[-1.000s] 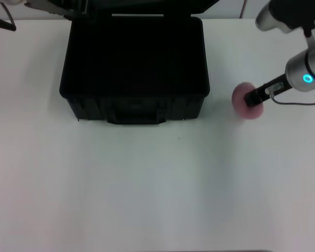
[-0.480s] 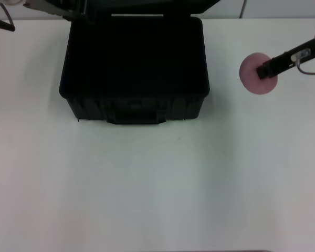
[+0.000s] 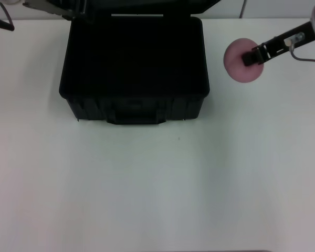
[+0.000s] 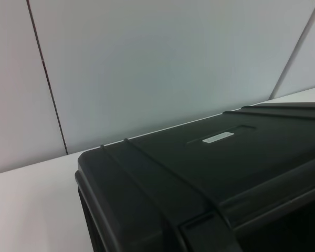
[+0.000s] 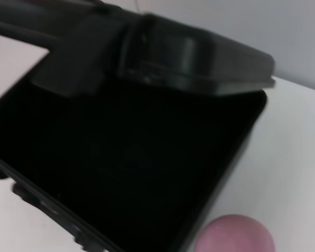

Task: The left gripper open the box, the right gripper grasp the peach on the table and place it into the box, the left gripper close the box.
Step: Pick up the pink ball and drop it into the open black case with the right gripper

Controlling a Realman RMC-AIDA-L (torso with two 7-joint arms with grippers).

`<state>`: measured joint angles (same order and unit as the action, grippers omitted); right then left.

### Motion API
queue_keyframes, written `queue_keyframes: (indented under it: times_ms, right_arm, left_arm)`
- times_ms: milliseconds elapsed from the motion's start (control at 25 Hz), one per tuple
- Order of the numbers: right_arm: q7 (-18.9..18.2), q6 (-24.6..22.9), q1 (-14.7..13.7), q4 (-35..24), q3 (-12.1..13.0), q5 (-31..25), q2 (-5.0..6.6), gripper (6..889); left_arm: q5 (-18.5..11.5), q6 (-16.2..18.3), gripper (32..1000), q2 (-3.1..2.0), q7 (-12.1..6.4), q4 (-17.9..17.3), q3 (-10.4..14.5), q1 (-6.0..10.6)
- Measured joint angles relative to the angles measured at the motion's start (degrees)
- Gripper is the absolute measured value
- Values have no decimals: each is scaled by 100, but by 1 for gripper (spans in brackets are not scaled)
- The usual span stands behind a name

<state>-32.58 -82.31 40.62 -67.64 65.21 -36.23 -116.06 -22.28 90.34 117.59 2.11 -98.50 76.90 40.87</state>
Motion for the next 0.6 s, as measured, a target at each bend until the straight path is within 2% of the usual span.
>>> queue_keyframes:
  times_ms: [200, 600]
  right_arm:
    - [-79, 43, 68, 43, 3, -77, 5, 42]
    - [-249, 342, 304, 267, 43, -88, -133, 43]
  left_arm:
    - [3, 2, 379, 0, 0, -14, 0, 0]
    - [11, 11, 380, 0, 0, -47, 1, 0]
